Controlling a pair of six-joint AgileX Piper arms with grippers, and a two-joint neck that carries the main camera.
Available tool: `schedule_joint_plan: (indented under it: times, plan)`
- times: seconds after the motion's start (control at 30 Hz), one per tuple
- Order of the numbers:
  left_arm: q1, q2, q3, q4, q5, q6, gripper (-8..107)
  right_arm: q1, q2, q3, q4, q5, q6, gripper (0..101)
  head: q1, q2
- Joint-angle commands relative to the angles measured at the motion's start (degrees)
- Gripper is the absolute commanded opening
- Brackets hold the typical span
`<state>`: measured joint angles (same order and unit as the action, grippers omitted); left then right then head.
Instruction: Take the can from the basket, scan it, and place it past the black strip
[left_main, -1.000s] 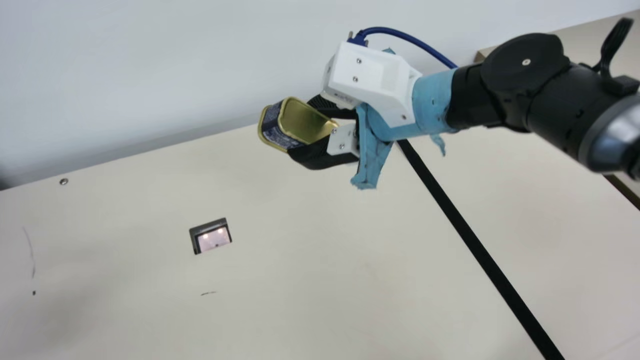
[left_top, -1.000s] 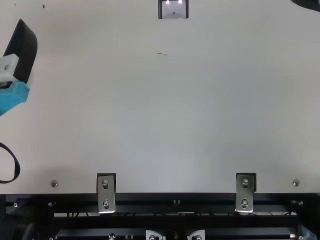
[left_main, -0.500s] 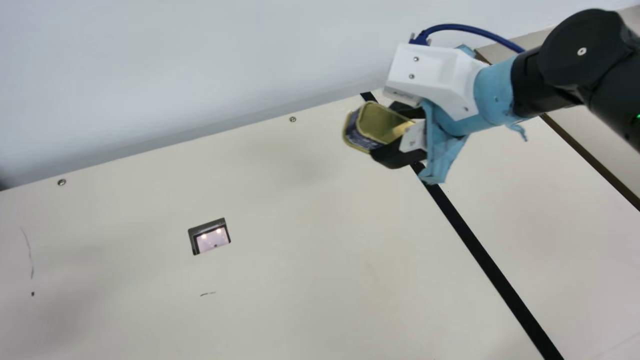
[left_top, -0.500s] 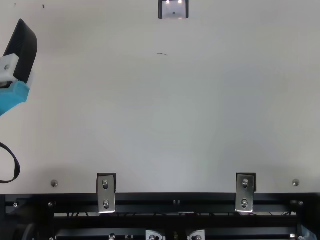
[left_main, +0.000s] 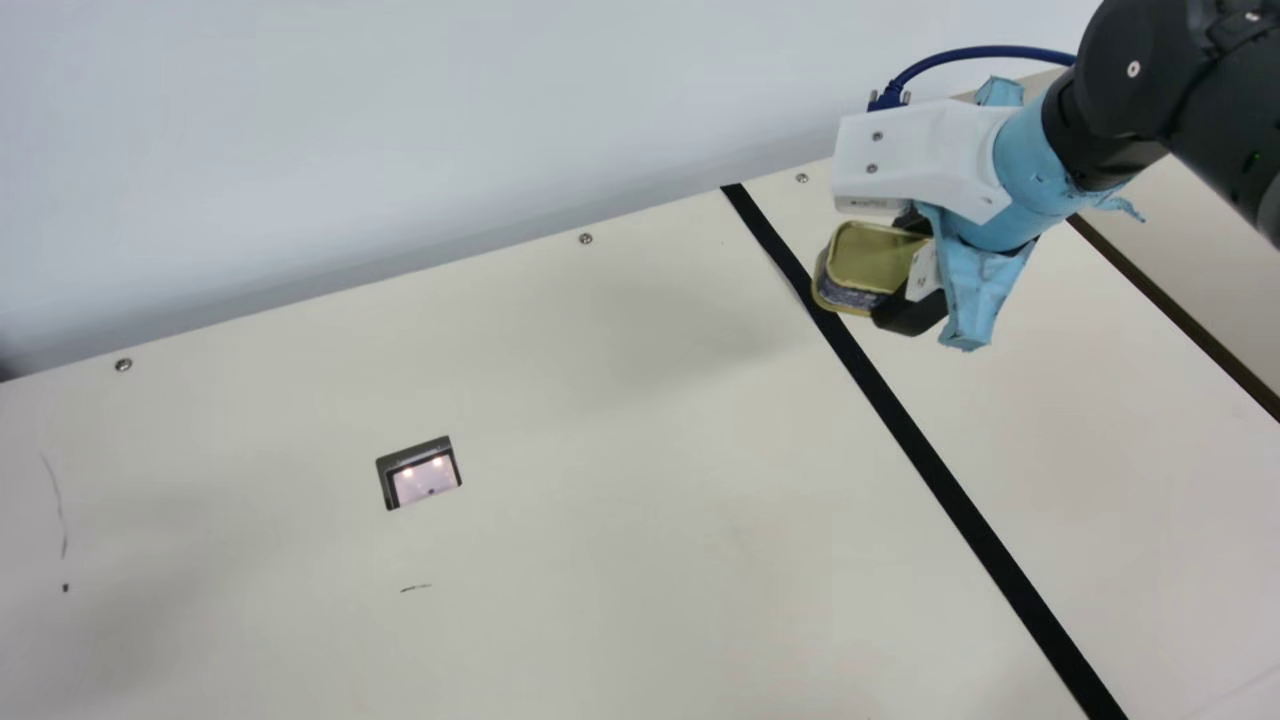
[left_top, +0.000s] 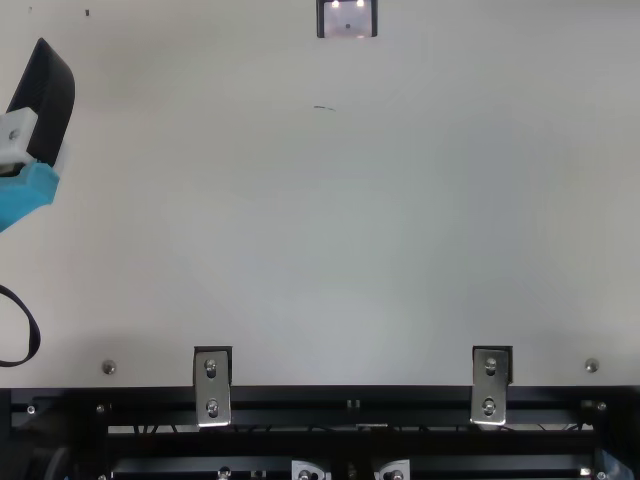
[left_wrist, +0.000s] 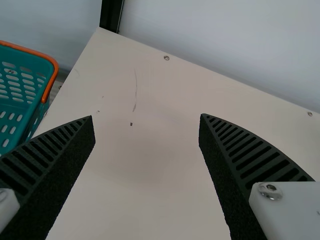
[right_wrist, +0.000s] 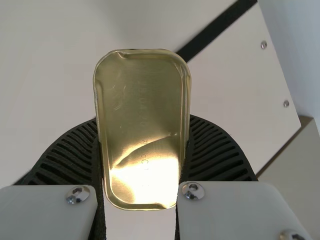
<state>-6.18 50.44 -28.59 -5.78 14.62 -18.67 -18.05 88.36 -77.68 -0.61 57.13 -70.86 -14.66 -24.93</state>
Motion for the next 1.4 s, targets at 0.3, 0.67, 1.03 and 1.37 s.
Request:
schedule_joint_plan:
  times: [0.3, 0.67, 1.03, 1.37]
  plan:
    - [0.00, 0.00, 0.00, 0.00, 0.00, 0.00, 90, -2.54, 3.07, 0.46, -5.17, -0.14, 1.37, 0, -1.59, -0.62]
    - [0.00, 0.00, 0.00, 0.00, 0.00, 0.00, 90, -8.12, 4.05, 5.85, -1.52, -5.38, 2.55, 0, -1.59, -0.62]
    - [0.00, 0.00, 0.00, 0.00, 0.00, 0.00, 90, -13.94, 5.03, 13.15, 3.28, -12.51, 3.61, 0, -1.59, -0.62]
    - [0.00, 0.00, 0.00, 0.00, 0.00, 0.00, 90, -16.36, 5.81, 17.06, 5.50, -16.26, 4.40, 42, -1.59, -0.62]
